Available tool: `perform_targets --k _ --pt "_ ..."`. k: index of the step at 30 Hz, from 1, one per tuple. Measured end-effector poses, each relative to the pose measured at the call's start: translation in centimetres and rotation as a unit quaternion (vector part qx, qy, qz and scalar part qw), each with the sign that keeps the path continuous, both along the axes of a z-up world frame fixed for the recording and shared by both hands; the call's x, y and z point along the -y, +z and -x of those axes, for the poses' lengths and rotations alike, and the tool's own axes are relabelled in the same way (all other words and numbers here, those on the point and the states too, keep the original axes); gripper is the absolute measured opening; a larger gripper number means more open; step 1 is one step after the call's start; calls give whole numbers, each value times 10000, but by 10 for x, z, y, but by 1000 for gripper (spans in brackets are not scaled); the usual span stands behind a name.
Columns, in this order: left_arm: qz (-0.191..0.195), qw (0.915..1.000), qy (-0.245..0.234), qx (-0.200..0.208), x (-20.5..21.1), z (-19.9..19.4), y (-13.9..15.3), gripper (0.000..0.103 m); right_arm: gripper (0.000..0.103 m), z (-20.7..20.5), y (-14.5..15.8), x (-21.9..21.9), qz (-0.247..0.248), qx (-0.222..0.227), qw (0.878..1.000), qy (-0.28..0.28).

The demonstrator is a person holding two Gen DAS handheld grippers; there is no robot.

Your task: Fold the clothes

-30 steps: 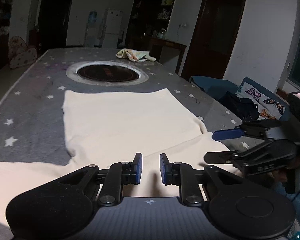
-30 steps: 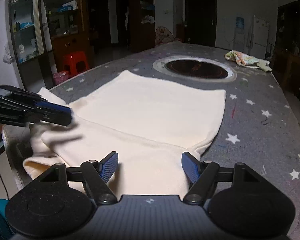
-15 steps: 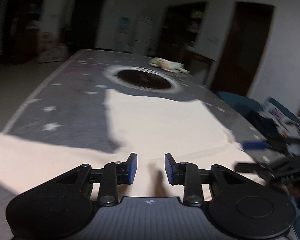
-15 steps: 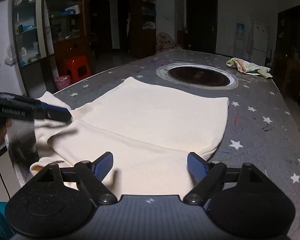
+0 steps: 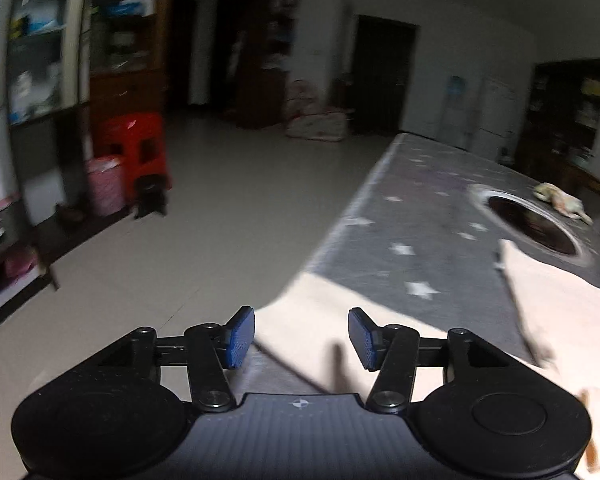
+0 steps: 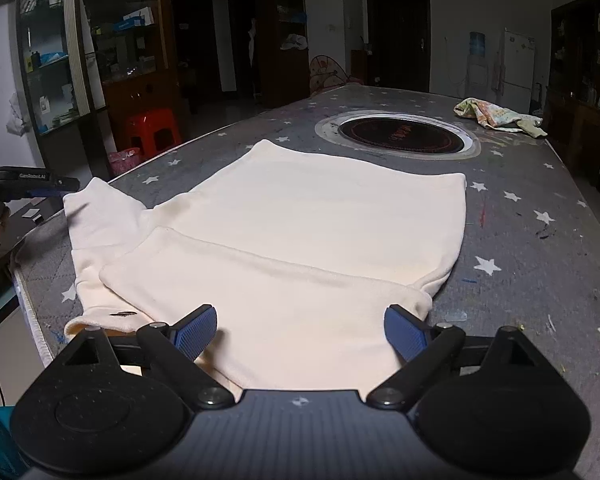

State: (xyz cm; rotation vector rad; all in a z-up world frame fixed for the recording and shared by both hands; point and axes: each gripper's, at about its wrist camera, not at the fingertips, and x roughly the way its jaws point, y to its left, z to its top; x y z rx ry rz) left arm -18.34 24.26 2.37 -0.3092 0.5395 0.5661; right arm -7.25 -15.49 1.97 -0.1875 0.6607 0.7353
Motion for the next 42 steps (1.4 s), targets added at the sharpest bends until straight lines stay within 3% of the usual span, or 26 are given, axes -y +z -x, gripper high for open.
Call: perform_targets --k 7,10,12,17,21,26,33,40,42 --pt "501 9986 168 -19 -19 -1 -16 53 92 5 4 -1 -24 62 10000 25" --pt "513 9985 177 96 -23 -1 -18 36 92 6 6 -2 -33 106 9999 12" --pt "410 9989 181 117 -21 0 -14 11 92 7 8 -1 -43 125 9999 -7" --pt "548 9969 -56 568 -14 3 5 6 92 9 12 1 -108 205 9997 -65" --pt "870 9868 -841 1074 12 -3 36 6 92 9 15 5 -208 242 9994 -111" --pt "1105 9611 -2022 1525 60 -22 73 6 92 12 18 12 -328 297 9989 -167" --pt "1317 9088 -3522 1806 140 -49 101 6 92 12 20 32 -501 302 9973 -454" --pt "1538 8687 -4582 1082 200 -72 71 10 92 14 23 50 -586 323 9952 -716" --pt "1527 8640 -4716 876 203 -69 60 15 92 14 24 54 -592 339 9947 -775"
